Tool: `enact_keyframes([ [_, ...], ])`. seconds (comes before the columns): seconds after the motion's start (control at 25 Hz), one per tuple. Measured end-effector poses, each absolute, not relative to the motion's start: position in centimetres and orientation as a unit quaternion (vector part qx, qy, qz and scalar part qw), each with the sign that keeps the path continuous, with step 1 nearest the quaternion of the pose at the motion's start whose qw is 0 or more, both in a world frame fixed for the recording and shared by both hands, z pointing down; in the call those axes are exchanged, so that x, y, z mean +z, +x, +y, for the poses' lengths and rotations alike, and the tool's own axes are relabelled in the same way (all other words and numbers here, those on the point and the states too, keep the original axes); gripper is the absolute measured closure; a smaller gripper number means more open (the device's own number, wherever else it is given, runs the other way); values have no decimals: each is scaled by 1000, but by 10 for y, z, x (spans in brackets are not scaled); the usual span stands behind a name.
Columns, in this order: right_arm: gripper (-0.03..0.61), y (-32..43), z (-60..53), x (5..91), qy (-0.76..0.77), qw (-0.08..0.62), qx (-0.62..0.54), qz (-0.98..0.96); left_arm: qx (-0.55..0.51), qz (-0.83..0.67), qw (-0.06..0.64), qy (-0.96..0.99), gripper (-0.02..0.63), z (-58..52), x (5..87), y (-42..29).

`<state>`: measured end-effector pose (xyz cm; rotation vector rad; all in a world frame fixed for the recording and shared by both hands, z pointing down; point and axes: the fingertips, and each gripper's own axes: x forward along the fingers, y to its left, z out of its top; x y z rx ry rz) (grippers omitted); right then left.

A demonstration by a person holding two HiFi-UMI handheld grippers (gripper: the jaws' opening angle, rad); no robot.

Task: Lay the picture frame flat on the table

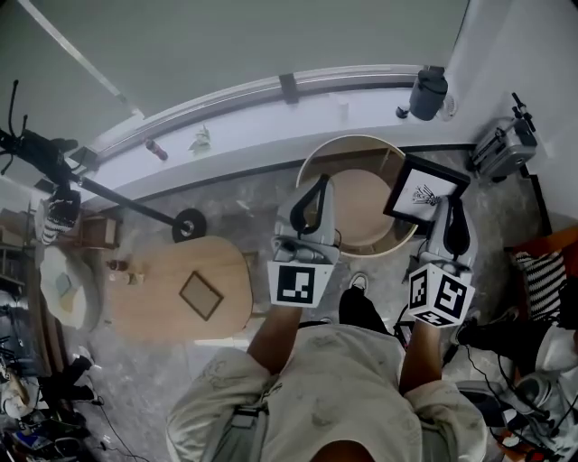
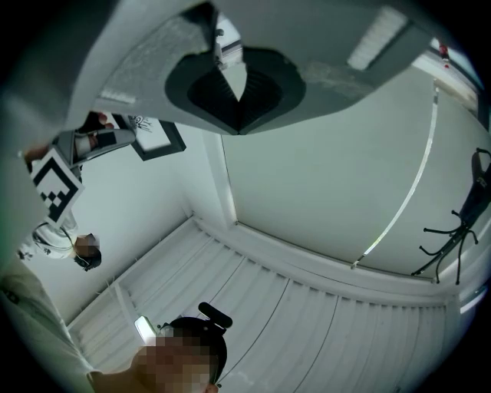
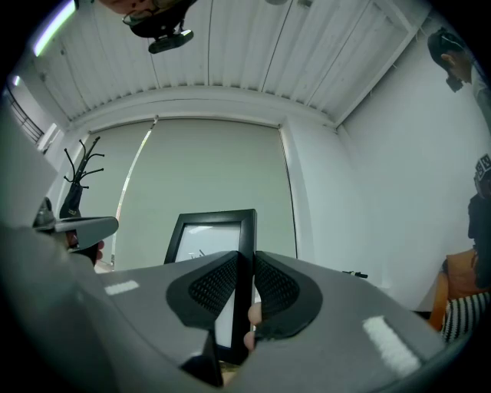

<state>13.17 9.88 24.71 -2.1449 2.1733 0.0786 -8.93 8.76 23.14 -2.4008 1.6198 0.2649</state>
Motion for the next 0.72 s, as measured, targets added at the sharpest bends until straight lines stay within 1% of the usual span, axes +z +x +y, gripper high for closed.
enact_keyframes([
  [0.2,508,153,62,249,-702,45,19,710,92,552,124,-819,611,52,226,-68],
  [0.72,508,203,-31,265,-704,43,-12,709,66,554,117,-822,611,-41,234,-19],
])
